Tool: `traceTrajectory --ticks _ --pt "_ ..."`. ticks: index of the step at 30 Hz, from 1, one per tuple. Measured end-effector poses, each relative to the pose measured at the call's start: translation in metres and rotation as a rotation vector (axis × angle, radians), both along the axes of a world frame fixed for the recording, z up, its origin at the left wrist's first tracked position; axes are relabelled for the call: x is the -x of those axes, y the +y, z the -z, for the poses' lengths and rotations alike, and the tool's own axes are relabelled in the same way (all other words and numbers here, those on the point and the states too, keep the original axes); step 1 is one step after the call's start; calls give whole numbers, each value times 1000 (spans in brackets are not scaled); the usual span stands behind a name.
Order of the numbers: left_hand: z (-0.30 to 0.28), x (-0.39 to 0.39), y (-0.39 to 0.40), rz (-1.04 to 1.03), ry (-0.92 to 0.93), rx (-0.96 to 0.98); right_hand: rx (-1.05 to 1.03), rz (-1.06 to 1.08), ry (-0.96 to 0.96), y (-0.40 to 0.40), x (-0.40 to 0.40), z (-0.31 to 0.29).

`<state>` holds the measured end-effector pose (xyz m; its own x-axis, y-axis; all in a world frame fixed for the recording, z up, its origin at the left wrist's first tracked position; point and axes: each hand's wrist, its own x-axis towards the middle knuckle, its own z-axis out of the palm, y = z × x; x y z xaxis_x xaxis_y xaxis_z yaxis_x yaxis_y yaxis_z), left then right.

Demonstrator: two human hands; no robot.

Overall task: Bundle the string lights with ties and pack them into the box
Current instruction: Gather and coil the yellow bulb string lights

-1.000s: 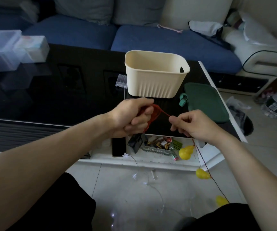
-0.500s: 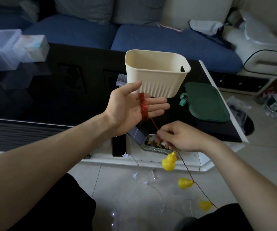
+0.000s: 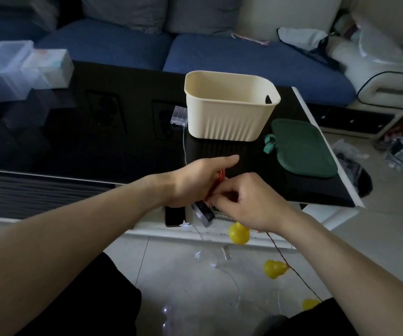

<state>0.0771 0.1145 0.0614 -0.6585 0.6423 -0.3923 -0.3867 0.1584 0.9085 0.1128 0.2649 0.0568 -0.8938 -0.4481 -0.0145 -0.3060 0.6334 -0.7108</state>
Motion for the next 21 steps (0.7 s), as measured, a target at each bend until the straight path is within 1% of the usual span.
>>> traceTrajectory --ticks 2,6,10,13,15,17,21 --pt "-1 0 -1 29 -12 15 28 16 3 3 -1 -4" --pt "-4 -2 -2 187 113 158 85 -3 -24 8 -1 -8" --pt "-7 -1 -4 279 150 211 92 -49 -83 11 2 -9" --pt "-10 -3 -4 311 138 266 80 -78 -132 17 7 -11" --pt "-9 -3 -4 325 197 328 61 -58 -105 25 13 -9" --pt "-8 -3 -7 352 255 369 49 -69 -124 33 19 -7" --pt "-2 -2 -10 379 276 441 27 -110 -134 39 21 -4"
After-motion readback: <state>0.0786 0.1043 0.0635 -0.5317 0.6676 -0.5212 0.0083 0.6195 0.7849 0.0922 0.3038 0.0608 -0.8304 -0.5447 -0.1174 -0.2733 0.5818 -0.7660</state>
